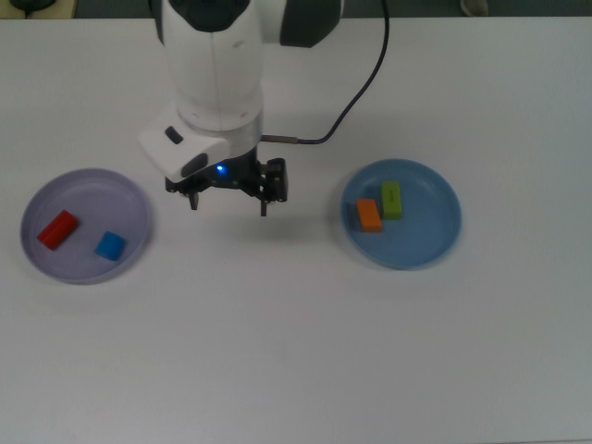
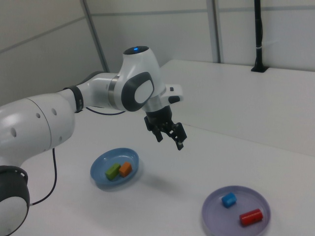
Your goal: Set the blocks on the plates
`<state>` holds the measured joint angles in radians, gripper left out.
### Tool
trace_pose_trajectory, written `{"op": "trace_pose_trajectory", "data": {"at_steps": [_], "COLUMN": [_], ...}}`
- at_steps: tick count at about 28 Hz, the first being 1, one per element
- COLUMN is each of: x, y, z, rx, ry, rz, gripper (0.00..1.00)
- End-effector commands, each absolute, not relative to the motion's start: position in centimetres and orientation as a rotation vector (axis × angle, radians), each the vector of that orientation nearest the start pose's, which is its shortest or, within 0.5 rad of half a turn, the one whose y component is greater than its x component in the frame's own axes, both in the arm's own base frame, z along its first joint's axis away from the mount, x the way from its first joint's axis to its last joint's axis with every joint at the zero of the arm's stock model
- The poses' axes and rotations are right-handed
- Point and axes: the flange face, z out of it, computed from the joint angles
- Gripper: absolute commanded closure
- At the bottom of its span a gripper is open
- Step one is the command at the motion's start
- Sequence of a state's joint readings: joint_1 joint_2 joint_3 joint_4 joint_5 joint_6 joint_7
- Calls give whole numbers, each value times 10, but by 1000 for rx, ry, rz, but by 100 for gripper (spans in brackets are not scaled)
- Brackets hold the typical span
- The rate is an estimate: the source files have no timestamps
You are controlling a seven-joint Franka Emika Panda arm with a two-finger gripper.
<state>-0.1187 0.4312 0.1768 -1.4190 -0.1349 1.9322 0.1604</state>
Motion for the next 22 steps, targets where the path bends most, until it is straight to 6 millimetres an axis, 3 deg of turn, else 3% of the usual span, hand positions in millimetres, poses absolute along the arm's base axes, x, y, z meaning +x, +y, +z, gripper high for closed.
{"op": "trace_pose_trajectory", "data": {"at_steps": [1, 22], "x": [688, 687], "y": [20, 31], "z": [463, 465], "rx": [-3180, -3174], "ry": [76, 56], "rz": [-117, -109], "gripper": [0, 0]}}
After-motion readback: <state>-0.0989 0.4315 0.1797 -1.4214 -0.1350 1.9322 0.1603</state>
